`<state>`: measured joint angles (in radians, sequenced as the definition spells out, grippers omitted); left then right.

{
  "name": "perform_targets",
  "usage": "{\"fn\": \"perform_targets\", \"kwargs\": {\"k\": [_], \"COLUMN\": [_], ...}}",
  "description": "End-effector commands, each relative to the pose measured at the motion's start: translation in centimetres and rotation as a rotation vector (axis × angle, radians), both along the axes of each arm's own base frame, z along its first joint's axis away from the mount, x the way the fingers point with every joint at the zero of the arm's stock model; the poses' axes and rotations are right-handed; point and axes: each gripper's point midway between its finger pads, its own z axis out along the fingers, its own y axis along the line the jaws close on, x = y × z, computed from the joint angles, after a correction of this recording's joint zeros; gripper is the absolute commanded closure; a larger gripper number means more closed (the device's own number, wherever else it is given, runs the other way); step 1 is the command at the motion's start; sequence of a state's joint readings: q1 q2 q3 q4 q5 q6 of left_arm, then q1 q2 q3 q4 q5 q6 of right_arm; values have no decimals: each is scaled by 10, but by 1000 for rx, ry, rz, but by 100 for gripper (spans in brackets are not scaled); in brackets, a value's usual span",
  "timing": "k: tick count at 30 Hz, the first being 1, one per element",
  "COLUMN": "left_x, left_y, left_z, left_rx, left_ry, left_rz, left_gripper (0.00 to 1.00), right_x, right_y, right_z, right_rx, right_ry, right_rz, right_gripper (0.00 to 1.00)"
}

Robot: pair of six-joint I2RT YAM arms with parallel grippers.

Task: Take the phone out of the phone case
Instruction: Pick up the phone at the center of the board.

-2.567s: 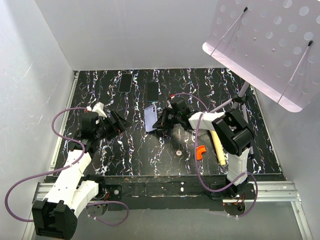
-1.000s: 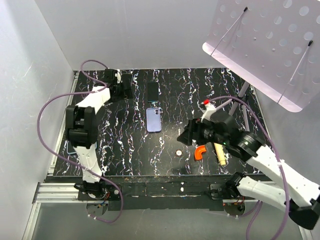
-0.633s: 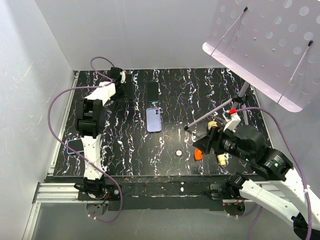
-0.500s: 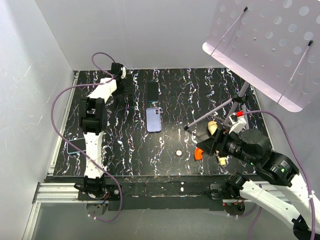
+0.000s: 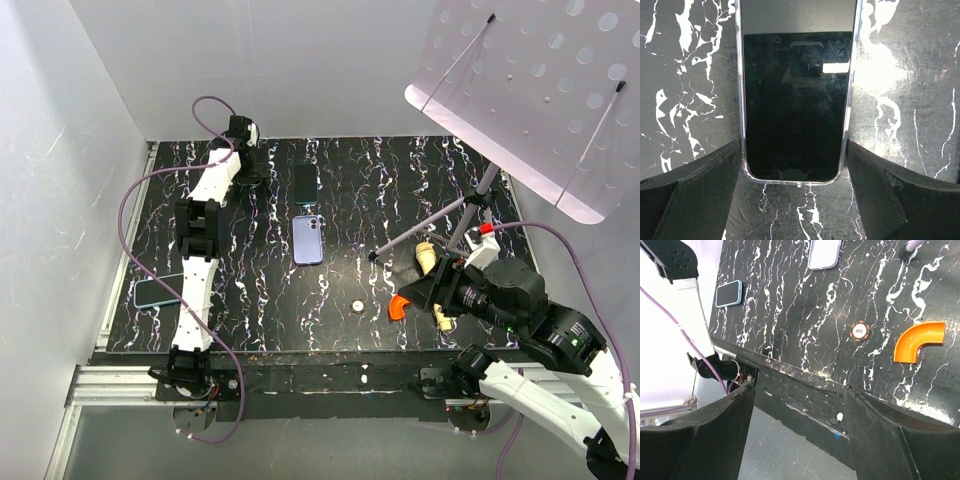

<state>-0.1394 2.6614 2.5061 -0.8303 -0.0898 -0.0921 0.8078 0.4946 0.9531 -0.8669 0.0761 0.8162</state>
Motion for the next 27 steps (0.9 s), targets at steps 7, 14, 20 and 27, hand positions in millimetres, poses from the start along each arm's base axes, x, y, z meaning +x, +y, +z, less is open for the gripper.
{"fn": "perform_targets", "kwargs": {"k": [7,14,20,27], "left_x": [-38,-154,-182,-145], "left_y": [-5,-5,0,6], "left_z": [-9,-8,-28,-29], "left_rx": [80,-52,-24,49], "left_ry": [93,185,294,284], "left_rz": [-74,18,1,-23], "left_gripper": [60,54,2,2], "right_x": [5,12,10,3], "right_y": [2,16,24,5], "right_z": [24,27,20,20], "right_rx": [45,80,83,95], "right_ry": [-40,-88,-76,-92], "right_rz": [-19,18,55,6], "right_gripper": [25,24,24,25]}}
